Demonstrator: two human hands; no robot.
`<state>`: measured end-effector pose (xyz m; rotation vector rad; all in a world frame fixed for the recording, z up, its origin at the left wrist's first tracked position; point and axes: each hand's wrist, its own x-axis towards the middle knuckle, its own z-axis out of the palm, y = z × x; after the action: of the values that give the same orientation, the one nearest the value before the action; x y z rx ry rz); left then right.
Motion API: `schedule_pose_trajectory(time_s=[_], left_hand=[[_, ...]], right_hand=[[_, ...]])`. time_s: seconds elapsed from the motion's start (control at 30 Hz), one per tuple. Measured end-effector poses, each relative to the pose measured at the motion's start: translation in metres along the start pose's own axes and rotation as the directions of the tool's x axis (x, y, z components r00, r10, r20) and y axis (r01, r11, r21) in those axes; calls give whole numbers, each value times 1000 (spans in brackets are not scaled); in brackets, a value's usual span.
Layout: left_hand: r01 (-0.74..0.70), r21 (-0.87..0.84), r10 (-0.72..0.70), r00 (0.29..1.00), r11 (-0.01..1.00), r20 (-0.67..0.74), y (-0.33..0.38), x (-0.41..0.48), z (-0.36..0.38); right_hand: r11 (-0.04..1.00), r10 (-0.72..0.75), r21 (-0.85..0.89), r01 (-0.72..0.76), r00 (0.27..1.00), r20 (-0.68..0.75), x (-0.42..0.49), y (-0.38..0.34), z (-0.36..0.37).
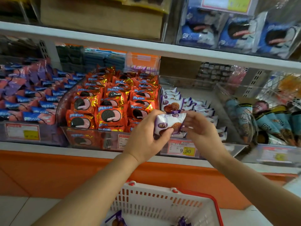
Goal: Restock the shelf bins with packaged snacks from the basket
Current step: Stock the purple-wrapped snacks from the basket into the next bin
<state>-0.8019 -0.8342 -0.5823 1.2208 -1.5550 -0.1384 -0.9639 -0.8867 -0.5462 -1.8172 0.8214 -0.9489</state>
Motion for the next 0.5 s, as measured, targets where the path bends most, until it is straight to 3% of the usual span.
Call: schedule_pose_trajectory(time_s=[0.1, 0.3, 0.4, 0.5], left_hand=[[37, -41, -38, 999, 998, -16, 1, 2, 0], [119, -112, -114, 992, 987, 50, 8, 8, -3], [-42, 23, 37, 986, 999, 161, 4, 8, -9], [-310, 309, 205, 922, 899, 329, -10, 6, -19]], right_hand=[[998, 9, 60, -18, 989, 146, -12, -6, 2], [996, 46, 74, -53, 994, 94, -5, -10, 0], [991, 74, 103, -82, 994, 78, -3, -7, -6], [979, 113, 166, -118, 993, 42, -4, -4, -16]])
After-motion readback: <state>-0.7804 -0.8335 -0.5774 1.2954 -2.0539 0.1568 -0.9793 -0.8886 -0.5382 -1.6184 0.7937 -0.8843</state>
